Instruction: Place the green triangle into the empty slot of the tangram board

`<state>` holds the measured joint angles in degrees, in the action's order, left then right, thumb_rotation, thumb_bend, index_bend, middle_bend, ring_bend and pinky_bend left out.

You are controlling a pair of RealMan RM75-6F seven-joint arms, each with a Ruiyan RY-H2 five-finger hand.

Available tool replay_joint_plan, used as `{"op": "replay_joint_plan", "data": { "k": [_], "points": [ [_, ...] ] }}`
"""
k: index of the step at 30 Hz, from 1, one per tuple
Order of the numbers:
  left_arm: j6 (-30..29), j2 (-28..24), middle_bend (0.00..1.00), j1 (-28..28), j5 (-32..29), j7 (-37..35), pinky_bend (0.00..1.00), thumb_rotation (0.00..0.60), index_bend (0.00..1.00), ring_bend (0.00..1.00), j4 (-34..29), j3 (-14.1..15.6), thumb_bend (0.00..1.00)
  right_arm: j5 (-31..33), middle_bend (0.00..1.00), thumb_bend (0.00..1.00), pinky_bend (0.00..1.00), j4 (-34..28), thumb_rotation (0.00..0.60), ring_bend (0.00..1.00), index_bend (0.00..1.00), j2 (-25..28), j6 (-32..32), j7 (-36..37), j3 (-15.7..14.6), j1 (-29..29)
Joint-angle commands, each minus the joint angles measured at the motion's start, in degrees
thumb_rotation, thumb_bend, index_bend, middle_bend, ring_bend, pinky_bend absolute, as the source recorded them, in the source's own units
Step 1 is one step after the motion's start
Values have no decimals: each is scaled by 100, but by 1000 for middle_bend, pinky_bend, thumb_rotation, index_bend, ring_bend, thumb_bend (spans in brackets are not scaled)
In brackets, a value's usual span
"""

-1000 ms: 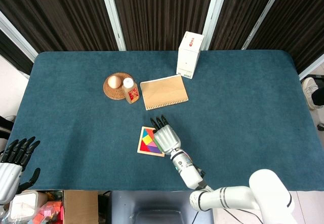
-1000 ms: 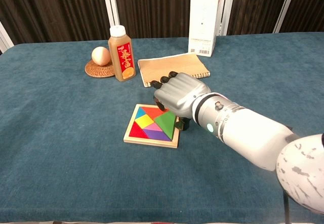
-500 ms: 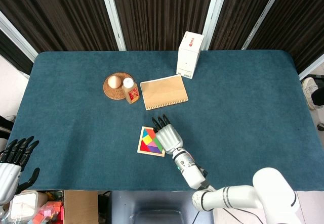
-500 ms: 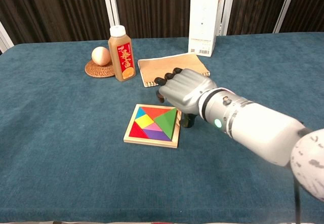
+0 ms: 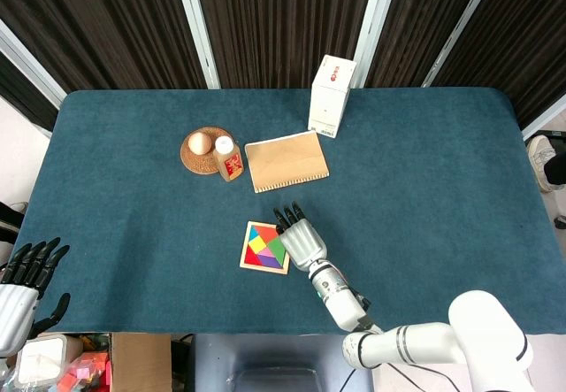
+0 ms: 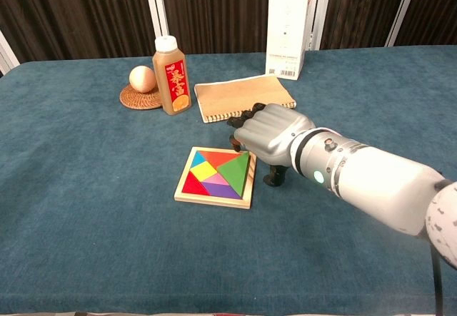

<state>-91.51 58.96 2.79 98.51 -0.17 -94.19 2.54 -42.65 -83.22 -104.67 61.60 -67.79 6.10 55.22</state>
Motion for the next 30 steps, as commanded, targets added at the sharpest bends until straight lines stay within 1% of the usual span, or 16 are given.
{"op": "replay_joint_plan", "data": {
  "k": [1,7,12,18,24,26,28,30],
  "points": [
    [4,-1,0,7,1,3,36,600,0,15,-2,-6,462,1,33,434,0,-31,600,0,360,0,2,-10,-26,13],
    [15,2,0,9,-5,-7,36,600,0,14,10,-4,462,-143,33,435,0,-216,600,0,363,86,122,-170,-236,18],
    [35,-4,0,32,9,6,36,600,0,15,-12,-12,462,-242,33,435,0,-353,600,0,363,130,174,-213,-347,6],
    [-3,19,0,9,22,-7,36,600,0,15,30,-2,461,-310,33,435,0,-371,600,0,365,93,154,-181,-397,6],
    [-32,4,0,0,43,-26,36,600,0,15,29,4,462,-370,32,435,0,-438,600,0,363,144,225,-139,-382,-13],
    [-60,-6,0,-6,62,-51,36,600,0,15,30,4,462,-514,27,435,0,-582,600,0,342,257,373,54,-351,-106],
    [-115,-12,0,-16,115,-88,36,600,0,15,49,11,462,-766,10,436,0,-903,600,0,284,500,592,453,-393,-327],
    [-211,-5,0,-25,230,-172,36,600,0,15,119,25,462,-1031,0,421,0,-1530,600,0,204,975,825,1028,-565,-689]
  ]
}}
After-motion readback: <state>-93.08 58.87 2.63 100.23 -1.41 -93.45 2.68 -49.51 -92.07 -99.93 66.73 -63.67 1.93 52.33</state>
